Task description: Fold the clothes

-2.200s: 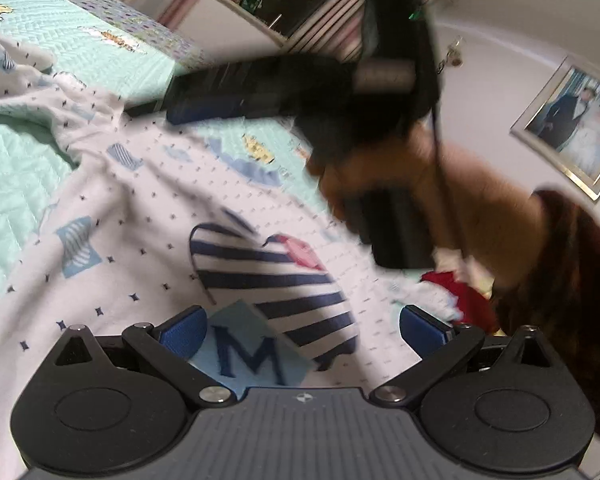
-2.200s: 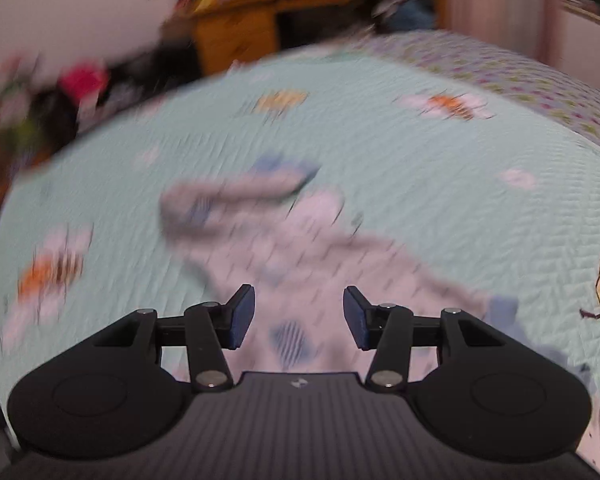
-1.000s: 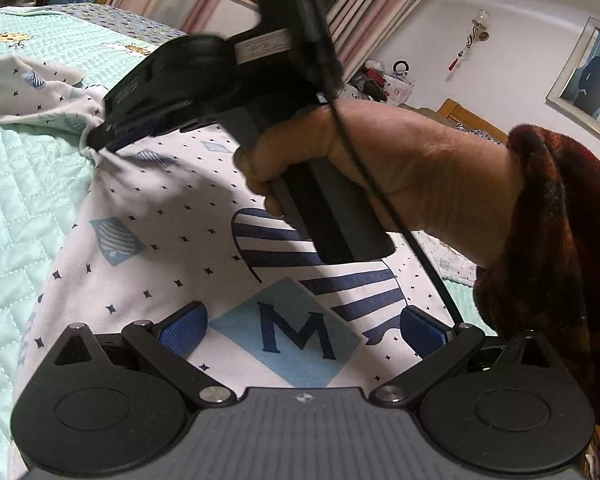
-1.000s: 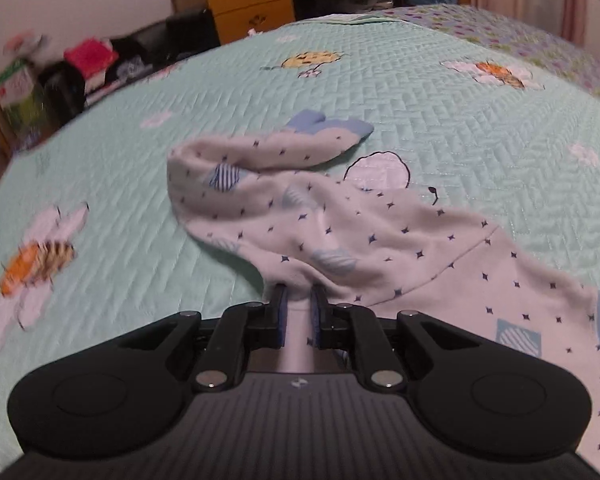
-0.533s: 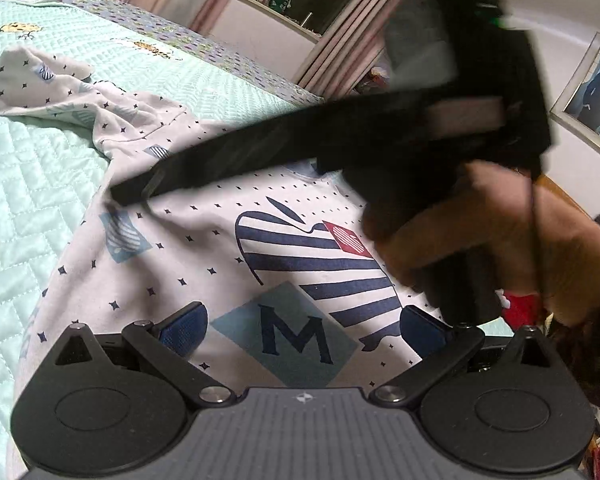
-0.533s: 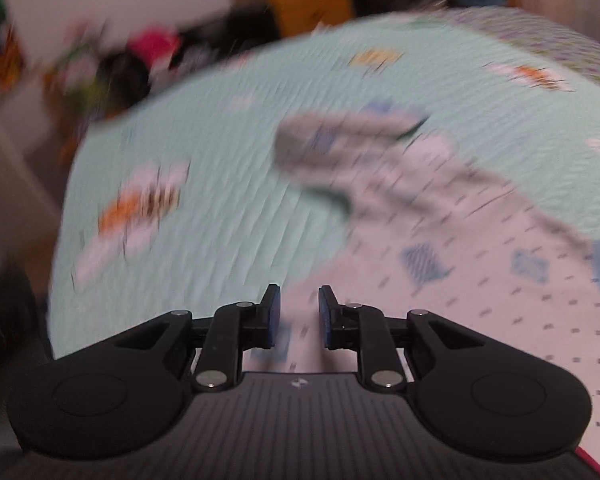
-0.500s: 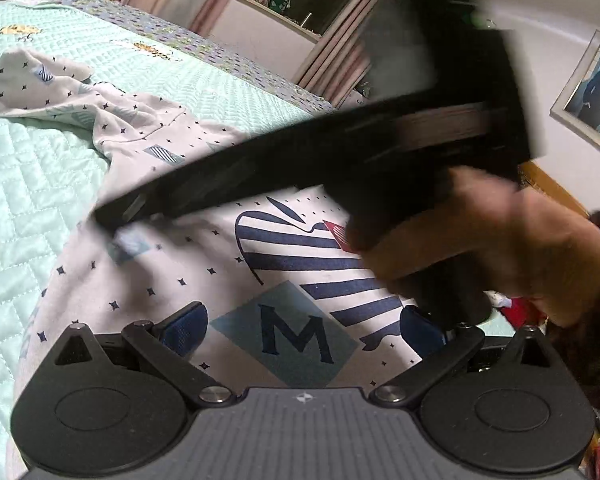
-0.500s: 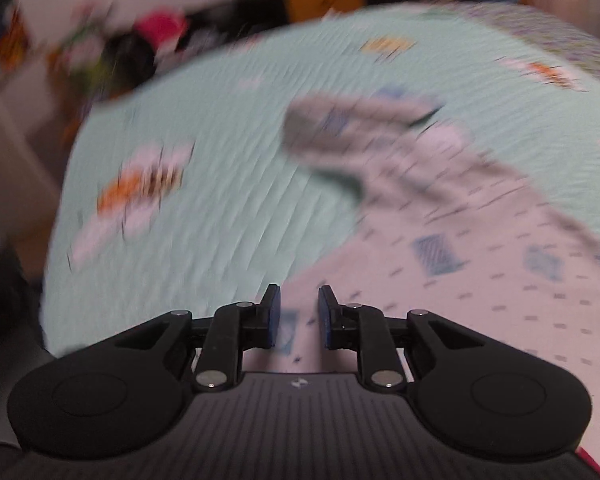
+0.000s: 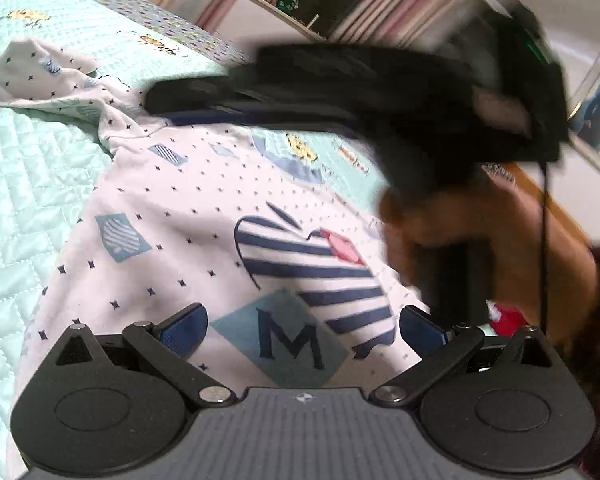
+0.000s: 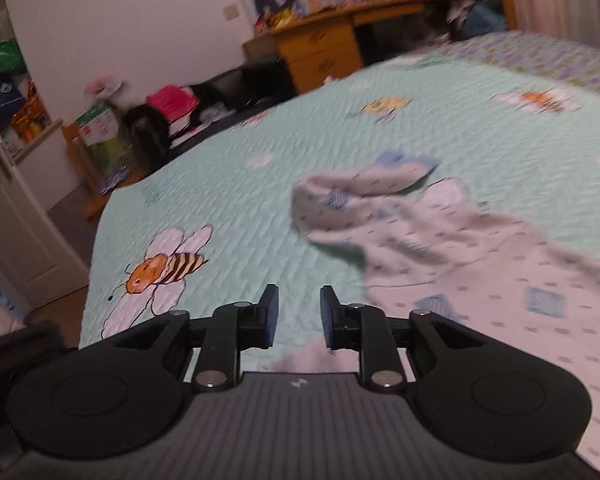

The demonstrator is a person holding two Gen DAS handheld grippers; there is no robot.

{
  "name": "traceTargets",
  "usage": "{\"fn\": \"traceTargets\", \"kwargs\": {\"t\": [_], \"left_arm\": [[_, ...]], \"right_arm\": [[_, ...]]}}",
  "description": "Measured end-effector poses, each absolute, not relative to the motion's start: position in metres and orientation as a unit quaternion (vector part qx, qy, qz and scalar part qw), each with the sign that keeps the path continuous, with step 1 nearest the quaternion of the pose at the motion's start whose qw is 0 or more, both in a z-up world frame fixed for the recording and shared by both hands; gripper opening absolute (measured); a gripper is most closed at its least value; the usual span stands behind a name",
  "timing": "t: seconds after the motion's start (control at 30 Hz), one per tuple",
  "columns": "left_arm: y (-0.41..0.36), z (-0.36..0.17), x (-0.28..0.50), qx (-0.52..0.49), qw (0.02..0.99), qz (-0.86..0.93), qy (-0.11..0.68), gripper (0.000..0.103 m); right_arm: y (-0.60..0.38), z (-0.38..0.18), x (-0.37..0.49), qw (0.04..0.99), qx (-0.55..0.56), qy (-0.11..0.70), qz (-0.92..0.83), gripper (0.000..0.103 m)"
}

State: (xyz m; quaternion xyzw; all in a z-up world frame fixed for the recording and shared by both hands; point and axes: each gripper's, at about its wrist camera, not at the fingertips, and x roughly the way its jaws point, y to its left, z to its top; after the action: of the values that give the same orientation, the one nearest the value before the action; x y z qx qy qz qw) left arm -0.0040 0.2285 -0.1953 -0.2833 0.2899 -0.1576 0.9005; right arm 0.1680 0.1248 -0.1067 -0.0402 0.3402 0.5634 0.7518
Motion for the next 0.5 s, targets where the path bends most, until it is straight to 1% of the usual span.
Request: {"fn": "traceTargets", "kwargs": {"t": [0.07, 0.13, 0.2, 0.27, 0.33, 0.4, 0.5], "left_arm": [[0.236, -0.190, -0.007, -0.306, 0.900, -0.165, 0.262, 0.102], [0.245, -0.185, -0.012, -0.329, 0.900, -0.176, 0.223, 0.102], [0.253, -0.186, -0.009, -0.345, 0.897, -0.178, 0.214, 0.102], [0.260, -0.191, -0.005, -0.358, 0.893, -0.171, 0.210, 0.098], [0.272, -0.199, -0.003, -0.370, 0.893, -0.143, 0.212, 0.097], [0.282, -0.207, 0.016, -0.385, 0.889, -0.124, 0.216, 0.092], [0.294, -0.215, 0.019, -0.401, 0.884, -0.094, 0.223, 0.086]], "right_arm": [[0.101, -0.097, 0.162, 0.775, -0.030, 0.324, 0.541, 0.036], [0.073, -0.091, 0.155, 0.800, 0.004, 0.307, 0.516, 0.044], [0.045, -0.090, 0.144, 0.820, 0.039, 0.292, 0.491, 0.050], [0.023, -0.094, 0.131, 0.833, 0.066, 0.286, 0.469, 0.050], [0.005, -0.102, 0.117, 0.840, 0.083, 0.287, 0.452, 0.050], [-0.006, -0.112, 0.104, 0.846, 0.089, 0.294, 0.436, 0.050], [-0.021, -0.127, 0.087, 0.852, 0.096, 0.307, 0.414, 0.050]]}}
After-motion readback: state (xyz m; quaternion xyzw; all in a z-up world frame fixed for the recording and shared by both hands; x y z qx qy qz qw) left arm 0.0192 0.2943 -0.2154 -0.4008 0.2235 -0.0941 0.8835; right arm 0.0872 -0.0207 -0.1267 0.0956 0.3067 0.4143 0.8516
